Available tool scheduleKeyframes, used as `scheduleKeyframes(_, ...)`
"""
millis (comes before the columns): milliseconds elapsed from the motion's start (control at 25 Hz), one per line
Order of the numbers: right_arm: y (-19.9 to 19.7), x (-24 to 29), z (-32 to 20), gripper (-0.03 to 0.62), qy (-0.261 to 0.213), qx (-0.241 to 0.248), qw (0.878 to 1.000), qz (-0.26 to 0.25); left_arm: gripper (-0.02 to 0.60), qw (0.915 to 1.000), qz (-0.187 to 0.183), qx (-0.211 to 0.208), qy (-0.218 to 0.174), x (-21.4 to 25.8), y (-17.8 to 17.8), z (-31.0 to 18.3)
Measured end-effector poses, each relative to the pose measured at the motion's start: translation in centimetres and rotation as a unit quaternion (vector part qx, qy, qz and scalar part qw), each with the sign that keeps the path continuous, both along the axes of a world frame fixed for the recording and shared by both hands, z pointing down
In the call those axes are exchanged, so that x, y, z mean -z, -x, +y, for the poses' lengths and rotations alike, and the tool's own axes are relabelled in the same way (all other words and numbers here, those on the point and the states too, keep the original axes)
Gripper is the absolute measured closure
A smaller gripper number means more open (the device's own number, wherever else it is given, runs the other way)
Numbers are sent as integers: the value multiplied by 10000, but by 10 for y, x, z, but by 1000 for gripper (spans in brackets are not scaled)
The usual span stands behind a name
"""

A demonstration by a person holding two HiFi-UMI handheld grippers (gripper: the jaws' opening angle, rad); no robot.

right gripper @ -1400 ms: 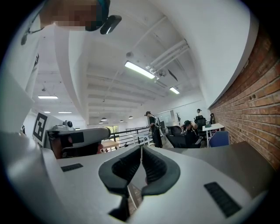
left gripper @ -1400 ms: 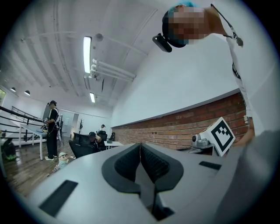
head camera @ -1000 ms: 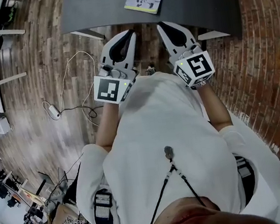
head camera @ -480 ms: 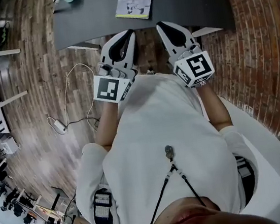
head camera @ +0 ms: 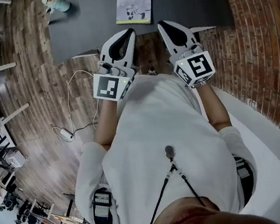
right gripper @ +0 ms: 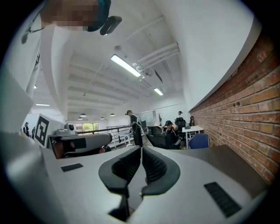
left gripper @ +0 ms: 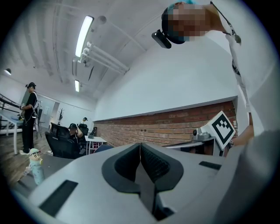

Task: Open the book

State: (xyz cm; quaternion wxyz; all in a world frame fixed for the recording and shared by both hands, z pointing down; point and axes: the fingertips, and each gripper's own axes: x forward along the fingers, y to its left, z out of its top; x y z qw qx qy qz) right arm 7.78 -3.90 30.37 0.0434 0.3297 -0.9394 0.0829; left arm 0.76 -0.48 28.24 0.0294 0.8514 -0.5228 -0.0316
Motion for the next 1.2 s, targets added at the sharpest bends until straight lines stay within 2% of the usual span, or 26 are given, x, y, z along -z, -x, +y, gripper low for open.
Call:
scheduleKeyframes(200, 31, 5, -27, 556, -69, -270, 9996, 22, 557, 9993, -20, -370, 72, -4, 30, -35)
scheduleKeyframes(520, 60, -1, -66, 556, 9, -847, 9964, 106, 557, 9948, -78, -1015, 19, -7, 57, -82)
scheduleKeyframes(760, 78, -6, -84, 556, -4, -1219, 9925, 112, 557, 9908, 226, -1334, 5, -9, 73, -109)
scheduleKeyframes(920, 84, -12, -85, 556, 43, -1469, 9890, 167, 557, 9854, 56, -1697, 104, -25, 76, -116)
scheduleKeyframes(1080, 81, -25, -84, 556, 153, -1569, 9872, 254, 557, 9836, 257, -1787, 18, -26, 67, -122)
scheduleKeyframes(1200, 73, -36, -85, 556, 242, -1653, 9855, 302, 557, 9821, 291, -1858, 94, -37, 59, -125)
